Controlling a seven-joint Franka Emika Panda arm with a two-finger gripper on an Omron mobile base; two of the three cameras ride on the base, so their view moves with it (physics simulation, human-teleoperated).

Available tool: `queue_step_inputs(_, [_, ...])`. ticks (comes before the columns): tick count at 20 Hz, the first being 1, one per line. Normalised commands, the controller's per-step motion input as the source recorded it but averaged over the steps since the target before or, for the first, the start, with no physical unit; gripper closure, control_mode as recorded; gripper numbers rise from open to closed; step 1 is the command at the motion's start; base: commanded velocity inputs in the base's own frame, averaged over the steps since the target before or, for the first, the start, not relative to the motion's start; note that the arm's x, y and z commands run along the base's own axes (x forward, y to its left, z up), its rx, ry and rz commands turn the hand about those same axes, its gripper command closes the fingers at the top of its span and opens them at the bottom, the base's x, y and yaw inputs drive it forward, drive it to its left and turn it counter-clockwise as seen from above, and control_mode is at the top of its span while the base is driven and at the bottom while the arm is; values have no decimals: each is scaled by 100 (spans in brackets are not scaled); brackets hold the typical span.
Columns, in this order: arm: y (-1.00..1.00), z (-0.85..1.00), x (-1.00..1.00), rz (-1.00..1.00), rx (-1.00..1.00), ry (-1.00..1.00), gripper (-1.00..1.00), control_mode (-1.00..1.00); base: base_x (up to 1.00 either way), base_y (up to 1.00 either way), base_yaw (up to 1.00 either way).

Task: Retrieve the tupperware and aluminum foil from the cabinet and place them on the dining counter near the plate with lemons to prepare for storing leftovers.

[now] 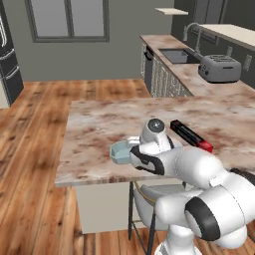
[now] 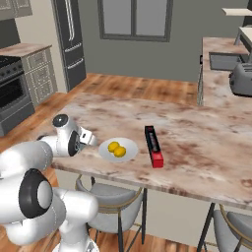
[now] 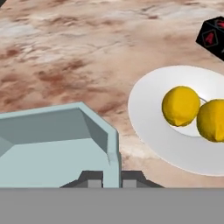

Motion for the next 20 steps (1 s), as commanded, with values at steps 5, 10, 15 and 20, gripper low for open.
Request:
queue_step_inputs(5, [0,-25,49,0,3,0,100,-100,0,0,0])
queue_step_inputs(10, [0,-20,51,0,6,-1,100,-100,0,0,0])
queue_step_inputs(15, [0,-26,39,0,3,-2,-100,-100,0,0,0])
queue_step_inputs(20, [-1,17,2,0,2,-6,-100,-100,0,0,0])
